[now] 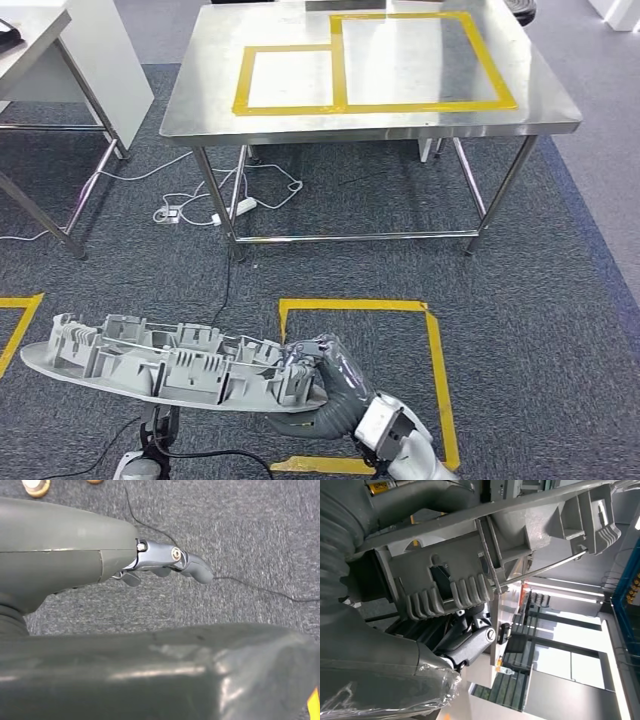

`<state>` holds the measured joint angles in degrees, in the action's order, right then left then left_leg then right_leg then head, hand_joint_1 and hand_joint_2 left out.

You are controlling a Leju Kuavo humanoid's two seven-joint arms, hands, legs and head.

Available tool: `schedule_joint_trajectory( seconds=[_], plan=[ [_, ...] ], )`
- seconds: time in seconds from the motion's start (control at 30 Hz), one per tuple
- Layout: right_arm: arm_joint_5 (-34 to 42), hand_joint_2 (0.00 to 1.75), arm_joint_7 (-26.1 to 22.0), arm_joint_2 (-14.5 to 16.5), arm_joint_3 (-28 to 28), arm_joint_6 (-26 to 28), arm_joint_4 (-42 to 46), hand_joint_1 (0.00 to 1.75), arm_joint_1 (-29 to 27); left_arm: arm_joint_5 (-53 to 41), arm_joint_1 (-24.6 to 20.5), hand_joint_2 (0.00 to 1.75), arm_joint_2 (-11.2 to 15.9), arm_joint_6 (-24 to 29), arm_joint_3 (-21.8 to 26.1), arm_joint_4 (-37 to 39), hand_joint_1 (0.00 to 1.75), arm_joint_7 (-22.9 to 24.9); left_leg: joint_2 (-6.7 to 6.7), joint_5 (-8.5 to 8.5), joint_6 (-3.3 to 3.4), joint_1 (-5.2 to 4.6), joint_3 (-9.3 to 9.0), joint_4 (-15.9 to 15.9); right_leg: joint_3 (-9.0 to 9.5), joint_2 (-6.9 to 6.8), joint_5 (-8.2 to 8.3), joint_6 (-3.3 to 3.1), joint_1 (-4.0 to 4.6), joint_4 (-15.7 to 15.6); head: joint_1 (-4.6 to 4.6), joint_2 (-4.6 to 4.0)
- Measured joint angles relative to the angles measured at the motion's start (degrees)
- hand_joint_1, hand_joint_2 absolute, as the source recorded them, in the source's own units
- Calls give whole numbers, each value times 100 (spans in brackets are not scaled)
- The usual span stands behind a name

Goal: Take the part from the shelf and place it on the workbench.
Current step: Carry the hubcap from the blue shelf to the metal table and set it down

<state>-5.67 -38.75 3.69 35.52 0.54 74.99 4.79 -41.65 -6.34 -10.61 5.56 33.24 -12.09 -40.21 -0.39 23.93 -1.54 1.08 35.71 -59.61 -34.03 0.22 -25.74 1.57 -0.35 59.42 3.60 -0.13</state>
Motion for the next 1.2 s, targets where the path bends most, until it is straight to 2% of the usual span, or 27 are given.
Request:
schedule_joint_trajectory(
  seconds=[0.1, 0.17, 0.2, 0.27, 0.3, 0.33, 0.37, 0.43, 0.47, 0.5, 0.53, 0.67, 0.8, 0.9, 0.93, 0.97, 1.03, 1.07, 1.1, 1.2],
  plan=[
    [0, 175, 0, 0, 3, 2, -2, 175, 15, 14, -1, 0, -8, -3, -4, 0, 0, 1, -2, 14, 68, -13, -34, 130, -16, -5, 14, 96, 11, -37, -13, 0],
    [1, 175, -1, 0, 6, 2, -2, 175, 28, 30, -9, 0, -1, -4, -1, 0, 0, 0, -5, 4, 143, 0, -42, 148, -106, -6, -111, 150, 0, 132, -36, 0],
    [1, 175, -1, 0, 8, 1, -3, 175, 34, 39, -18, 0, 3, -7, 0, 0, 0, -1, -5, 2, 175, 6, -46, 155, -230, -5, -254, 168, -3, 384, -50, 0],
    [1, 175, -1, 0, 11, 1, -13, 175, 39, 60, -23, 0, 7, -16, 1, 0, 0, -1, -7, 11, 215, -10, -46, 153, -597, -3, -601, 186, -2, 1157, -80, 0],
    [1, 175, 0, 0, 12, 1, -24, 175, 38, 66, -19, 0, 8, -20, 1, 0, 0, -1, -8, 14, 223, -21, -47, 152, -757, -3, -697, 188, -1, 1469, -83, 0],
    [1, 175, 1, 0, 13, 1, -36, 175, 36, 69, -16, 0, 9, -21, 1, 0, 0, -1, -12, 16, 228, -30, -50, 150, -842, -3, -695, 186, 0, 1611, -86, 0],
    [1, 175, 1, 0, 14, 1, -46, 175, 35, 70, -15, 0, 10, -17, 1, 0, 0, -1, -20, 18, 229, -37, -55, 149, -815, -3, -582, 175, 0, 1525, -86, 0],
    [2, 175, 2, 0, 15, 0, -52, 175, 40, 71, -18, 0, 11, -10, 1, 0, 0, -1, -42, 26, 218, -43, -74, 147, -482, 1, -179, 138, 1, 809, -87, 0],
    [2, 175, 1, 0, 18, -1, -54, 175, 48, 71, -21, 0, 10, -8, 1, 0, 0, -1, -52, 32, 203, -54, -73, 140, -278, 9, -41, 119, 6, 420, -87, 0],
    [3, 175, 0, 0, 22, -3, -55, 175, 56, 73, -22, 0, 10, -7, 1, 0, 0, -1, -58, 31, 181, -62, -67, 139, -134, 16, 37, 102, 11, 142, -84, 0],
    [4, 175, -1, 0, 26, -4, -58, 175, 61, 75, -20, 0, 14, -6, 1, 0, 0, 0, -62, 28, 175, -70, -55, 131, -62, 26, 58, 105, 13, -2, -80, 0],
    [5, 175, 1, 2, 32, -15, -88, 175, 69, 95, -12, 0, 31, 7, 0, 0, 0, 0, -64, 0, 238, -90, -36, 151, -55, 52, 92, 146, -10, -75, -68, 0],
    [5, 175, 0, 36, 36, -16, -90, 175, 92, 105, -21, 0, 34, 12, -4, 0, 0, -1, -59, -67, 336, -122, -127, 389, 14, 67, 155, 180, -23, -250, -44, 0],
    [5, 175, 0, 41, 36, -16, -89, 175, 93, 107, -22, 0, 33, 12, -4, 0, 0, -1, -58, -80, 338, -121, -163, 438, 35, 68, 171, 176, -16, -295, -43, 1],
    [4, 175, 2, 43, 35, -16, -90, 175, 89, 111, -18, 0, 27, 12, -4, 0, 0, -1, -54, -119, 282, -116, -199, 495, 57, 62, 191, 155, -5, -316, -51, 1],
    [5, 175, 2, 46, 35, -16, -91, 175, 90, 117, -16, 0, 30, 13, -4, 0, 0, -1, -50, -174, 173, -102, -246, 572, 87, 58, 244, 117, 8, -377, -68, -2],
    [37, 175, 5, 49, 40, -21, -117, 175, 94, 139, -3, 0, 31, 11, -1, 1, 0, 0, -38, -275, 28, -78, -290, 693, 139, 38, 307, 43, 33, -477, -106, -4],
    [54, 175, 7, 49, 43, -25, -130, 175, 98, 146, 0, 0, 37, 11, 0, 2, 0, 1, -35, -289, 13, -70, -284, 707, 147, 34, 323, 25, 37, -519, -119, -4],
    [71, 175, 9, 48, 48, -29, -144, 175, 97, 153, 5, 0, 34, 10, 1, 2, 0, 2, -33, -287, 50, -72, -268, 701, 147, 28, 308, 24, 40, -520, -121, -2],
    [78, 175, 8, 48, 64, -33, -149, 175, 92, 161, 7, 0, 34, 10, 1, 2, 0, 2, -34, -286, 56, -72, -264, 693, 143, 29, 316, 32, 39, -520, -121, -2]
  ],
)
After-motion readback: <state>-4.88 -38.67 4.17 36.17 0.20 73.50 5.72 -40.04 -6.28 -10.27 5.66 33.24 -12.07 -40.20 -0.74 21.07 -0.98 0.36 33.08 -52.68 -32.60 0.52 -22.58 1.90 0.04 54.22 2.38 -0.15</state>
